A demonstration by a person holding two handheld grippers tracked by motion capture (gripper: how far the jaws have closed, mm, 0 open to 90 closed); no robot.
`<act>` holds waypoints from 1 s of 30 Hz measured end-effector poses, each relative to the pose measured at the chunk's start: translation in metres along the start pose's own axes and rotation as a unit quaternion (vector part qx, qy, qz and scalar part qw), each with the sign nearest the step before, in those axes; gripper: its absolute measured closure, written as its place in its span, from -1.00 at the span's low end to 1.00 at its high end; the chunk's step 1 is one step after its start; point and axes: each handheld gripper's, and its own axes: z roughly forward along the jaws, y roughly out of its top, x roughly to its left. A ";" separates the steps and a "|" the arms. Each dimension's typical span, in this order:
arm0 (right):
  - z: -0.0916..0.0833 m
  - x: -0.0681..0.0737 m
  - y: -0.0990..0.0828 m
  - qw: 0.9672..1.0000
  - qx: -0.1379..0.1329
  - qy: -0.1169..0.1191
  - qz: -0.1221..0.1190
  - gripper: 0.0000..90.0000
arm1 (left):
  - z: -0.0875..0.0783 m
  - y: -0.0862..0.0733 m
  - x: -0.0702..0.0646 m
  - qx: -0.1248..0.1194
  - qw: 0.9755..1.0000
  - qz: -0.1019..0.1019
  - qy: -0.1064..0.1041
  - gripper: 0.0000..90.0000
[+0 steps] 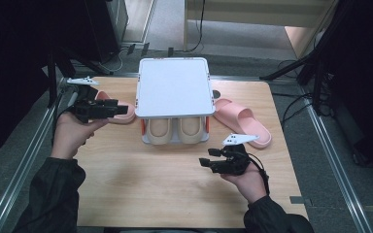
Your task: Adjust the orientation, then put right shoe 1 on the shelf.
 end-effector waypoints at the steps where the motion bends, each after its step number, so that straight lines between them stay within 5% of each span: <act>1: 0.000 -0.002 0.001 1.000 0.007 0.003 0.000 -0.04 | -0.003 -0.003 0.003 -0.004 1.000 -0.004 0.003 -0.08; 14: 0.002 -0.018 0.013 1.000 0.001 -0.013 0.000 -0.04 | -0.013 -0.025 0.028 -0.014 0.999 -0.032 0.034 -0.15; 21: 0.001 -0.019 0.013 1.000 -0.004 -0.018 0.005 -0.04 | -0.009 -0.032 0.039 -0.018 0.999 -0.032 0.038 0.46; 30: -0.004 -0.016 0.005 0.999 -0.004 -0.030 0.010 -0.04 | 0.015 -0.038 0.068 -0.010 0.997 -0.068 0.036 0.73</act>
